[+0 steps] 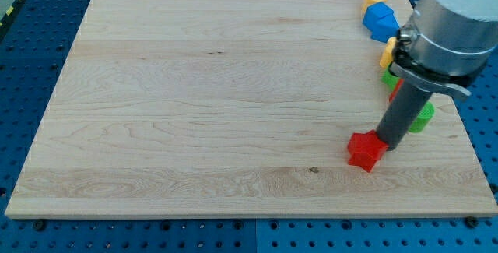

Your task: Move the red star diagonally to the green circle

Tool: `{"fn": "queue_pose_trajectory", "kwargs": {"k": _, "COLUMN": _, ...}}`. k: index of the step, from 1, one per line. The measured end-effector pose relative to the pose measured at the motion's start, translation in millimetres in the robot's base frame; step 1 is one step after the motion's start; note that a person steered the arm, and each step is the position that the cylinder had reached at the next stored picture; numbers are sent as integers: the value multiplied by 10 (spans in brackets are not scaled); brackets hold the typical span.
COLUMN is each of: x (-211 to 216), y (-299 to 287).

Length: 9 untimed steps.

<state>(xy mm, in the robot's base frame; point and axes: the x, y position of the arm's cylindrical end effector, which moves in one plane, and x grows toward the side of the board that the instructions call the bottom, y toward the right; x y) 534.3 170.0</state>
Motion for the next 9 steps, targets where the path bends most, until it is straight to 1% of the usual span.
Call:
{"fn": "queue_pose_trajectory", "kwargs": {"k": 1, "x": 82, "y": 101}}
{"fn": "queue_pose_trajectory", "kwargs": {"k": 2, "x": 294, "y": 256}}
{"fn": "queue_pose_trajectory", "kwargs": {"k": 3, "x": 303, "y": 36}}
{"fn": "queue_pose_trajectory", "kwargs": {"k": 5, "x": 276, "y": -779}}
{"fn": "queue_pose_trajectory", "kwargs": {"k": 7, "x": -103, "y": -1260}}
{"fn": "queue_pose_trajectory", "kwargs": {"k": 8, "x": -322, "y": -1357}}
{"fn": "queue_pose_trajectory", "kwargs": {"k": 9, "x": -360, "y": -1300}}
